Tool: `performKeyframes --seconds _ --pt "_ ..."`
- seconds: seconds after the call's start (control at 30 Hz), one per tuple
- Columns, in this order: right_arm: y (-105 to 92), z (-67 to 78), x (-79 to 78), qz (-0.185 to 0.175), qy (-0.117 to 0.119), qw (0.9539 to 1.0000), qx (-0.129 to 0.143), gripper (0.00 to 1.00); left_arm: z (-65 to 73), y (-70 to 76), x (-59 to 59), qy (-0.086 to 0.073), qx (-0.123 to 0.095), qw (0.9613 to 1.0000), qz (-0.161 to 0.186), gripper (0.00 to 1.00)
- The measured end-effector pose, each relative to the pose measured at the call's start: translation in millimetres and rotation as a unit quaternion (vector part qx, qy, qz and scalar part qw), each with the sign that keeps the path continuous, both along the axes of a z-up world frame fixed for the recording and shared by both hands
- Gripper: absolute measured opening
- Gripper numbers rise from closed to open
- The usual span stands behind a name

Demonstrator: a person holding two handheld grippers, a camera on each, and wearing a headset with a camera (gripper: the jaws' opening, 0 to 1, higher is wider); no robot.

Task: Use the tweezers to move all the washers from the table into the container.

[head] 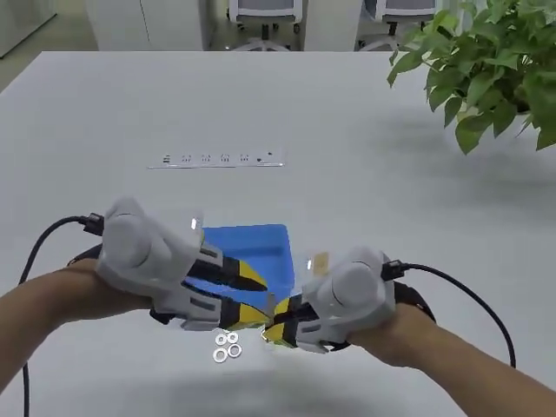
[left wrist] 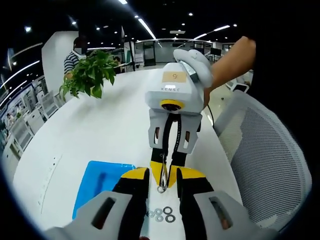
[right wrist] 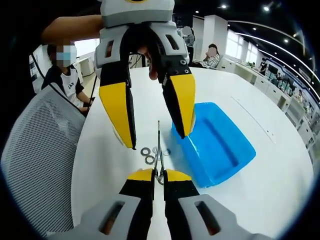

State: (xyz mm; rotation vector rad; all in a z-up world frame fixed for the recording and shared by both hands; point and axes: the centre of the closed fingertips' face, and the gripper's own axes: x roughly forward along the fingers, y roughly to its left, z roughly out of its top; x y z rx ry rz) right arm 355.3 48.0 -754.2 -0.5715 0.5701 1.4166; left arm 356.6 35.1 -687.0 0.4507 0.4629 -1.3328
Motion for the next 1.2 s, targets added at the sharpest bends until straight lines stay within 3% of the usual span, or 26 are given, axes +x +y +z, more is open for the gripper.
performKeyframes --seconds 0.23,0.3,0.37,0.6,0.8,1.2 --pt "-1.0 7.5 -0.9 0.006 0.001 1.0000 0.005 0.07 1.0 15.0 2.9 0.019 -0.026 0.9972 0.067 0.44" --pt "-1.4 9.6 -0.7 0.009 0.000 0.9999 0.004 0.07 1.9 19.0 2.2 0.013 -0.037 0.9959 0.081 0.48" --pt "-2.2 11.7 0.1 0.011 -0.003 0.9999 0.004 0.07 2.6 23.9 0.4 0.019 -0.045 0.9934 0.104 0.53" --pt "-4.2 22.6 2.4 0.018 -0.008 0.9998 0.003 0.07 3.2 38.8 -4.9 0.013 -0.059 0.9863 0.153 0.67" --pt "-4.4 37.2 1.7 0.031 -0.007 0.9994 0.012 0.07 3.3 49.1 -11.0 0.012 -0.066 0.9808 0.183 0.76" --pt "-3.8 55.6 1.0 0.037 -0.010 0.9991 0.020 0.07 6.8 61.0 -18.5 0.002 -0.072 0.9751 0.210 0.85"
